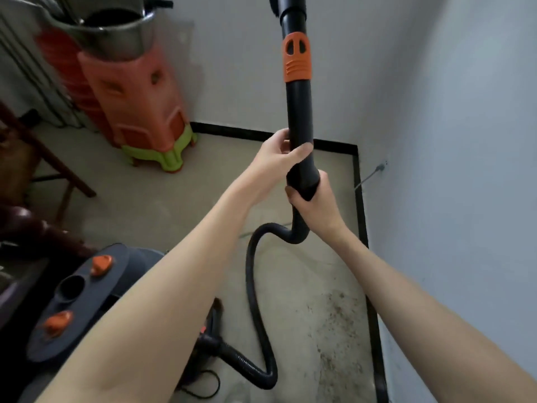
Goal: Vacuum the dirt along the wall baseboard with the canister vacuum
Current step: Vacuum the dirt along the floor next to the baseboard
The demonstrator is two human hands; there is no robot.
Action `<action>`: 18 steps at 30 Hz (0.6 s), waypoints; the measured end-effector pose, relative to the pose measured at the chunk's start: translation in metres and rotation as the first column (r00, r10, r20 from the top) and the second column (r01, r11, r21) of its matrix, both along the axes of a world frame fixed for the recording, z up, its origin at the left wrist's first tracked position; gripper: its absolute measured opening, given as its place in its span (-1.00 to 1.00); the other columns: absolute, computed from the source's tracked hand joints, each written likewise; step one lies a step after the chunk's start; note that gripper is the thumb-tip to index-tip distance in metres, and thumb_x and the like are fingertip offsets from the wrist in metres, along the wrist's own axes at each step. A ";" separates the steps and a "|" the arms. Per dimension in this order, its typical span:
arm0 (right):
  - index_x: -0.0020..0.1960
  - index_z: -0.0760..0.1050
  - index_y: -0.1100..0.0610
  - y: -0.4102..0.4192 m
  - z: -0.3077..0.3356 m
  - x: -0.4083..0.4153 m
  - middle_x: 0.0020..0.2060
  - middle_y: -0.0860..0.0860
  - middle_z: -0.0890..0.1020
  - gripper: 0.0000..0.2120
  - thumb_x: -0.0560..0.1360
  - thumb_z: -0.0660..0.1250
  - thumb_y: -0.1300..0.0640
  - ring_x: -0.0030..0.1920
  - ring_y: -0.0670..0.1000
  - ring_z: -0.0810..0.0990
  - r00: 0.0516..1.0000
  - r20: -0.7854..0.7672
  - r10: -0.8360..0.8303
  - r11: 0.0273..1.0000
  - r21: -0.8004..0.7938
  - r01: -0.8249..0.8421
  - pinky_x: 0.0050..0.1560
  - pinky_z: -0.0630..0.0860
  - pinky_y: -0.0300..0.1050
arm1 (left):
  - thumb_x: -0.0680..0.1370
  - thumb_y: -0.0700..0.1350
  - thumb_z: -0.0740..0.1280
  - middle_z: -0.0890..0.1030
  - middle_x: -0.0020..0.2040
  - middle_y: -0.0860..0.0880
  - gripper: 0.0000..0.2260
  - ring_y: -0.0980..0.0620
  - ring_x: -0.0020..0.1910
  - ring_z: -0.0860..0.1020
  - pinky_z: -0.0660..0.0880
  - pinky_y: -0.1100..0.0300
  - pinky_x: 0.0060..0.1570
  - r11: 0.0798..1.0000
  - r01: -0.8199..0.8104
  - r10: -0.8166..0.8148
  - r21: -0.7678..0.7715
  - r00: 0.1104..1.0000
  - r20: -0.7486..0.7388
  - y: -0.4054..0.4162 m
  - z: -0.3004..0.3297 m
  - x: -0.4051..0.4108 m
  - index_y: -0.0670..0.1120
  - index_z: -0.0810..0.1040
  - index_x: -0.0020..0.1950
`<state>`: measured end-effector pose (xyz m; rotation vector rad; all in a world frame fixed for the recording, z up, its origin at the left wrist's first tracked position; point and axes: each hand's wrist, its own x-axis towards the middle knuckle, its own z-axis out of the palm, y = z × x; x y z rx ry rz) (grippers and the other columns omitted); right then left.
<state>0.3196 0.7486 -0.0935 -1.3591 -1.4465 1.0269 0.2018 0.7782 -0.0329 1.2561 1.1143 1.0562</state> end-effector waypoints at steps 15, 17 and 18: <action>0.15 0.44 0.25 -0.098 0.141 -0.059 -0.09 0.17 0.64 -0.70 0.52 0.39 0.12 -0.11 0.05 0.64 0.899 -0.194 0.394 0.896 -0.137 -0.422 -0.01 0.58 -0.10 | 0.56 -0.16 0.32 0.61 0.09 -0.10 -0.81 -0.07 0.12 0.58 0.47 -0.03 0.24 0.968 -0.250 0.250 0.004 0.968 0.025 -0.121 0.136 -0.091 -0.10 0.50 0.17; 0.13 0.43 0.22 -0.119 0.141 -0.068 -0.18 0.08 0.64 -0.65 0.51 0.35 -0.03 -0.19 0.02 0.64 0.855 -0.328 0.401 0.874 -0.143 -0.465 -0.07 0.61 -0.10 | 0.56 -0.14 0.33 0.61 0.11 -0.13 -0.81 -0.10 0.14 0.58 0.45 -0.07 0.26 0.966 -0.258 0.258 0.006 0.966 -0.017 -0.145 0.138 -0.096 -0.11 0.51 0.17; 0.11 0.44 0.20 -0.128 0.140 -0.072 -0.21 0.03 0.64 -0.62 0.50 0.36 -0.09 -0.20 0.01 0.64 0.837 -0.365 0.407 0.859 -0.158 -0.487 -0.08 0.62 -0.08 | 0.56 -0.14 0.33 0.61 0.11 -0.15 -0.80 -0.12 0.14 0.58 0.44 -0.08 0.26 0.965 -0.260 0.260 0.011 0.965 -0.036 -0.157 0.138 -0.098 -0.12 0.52 0.17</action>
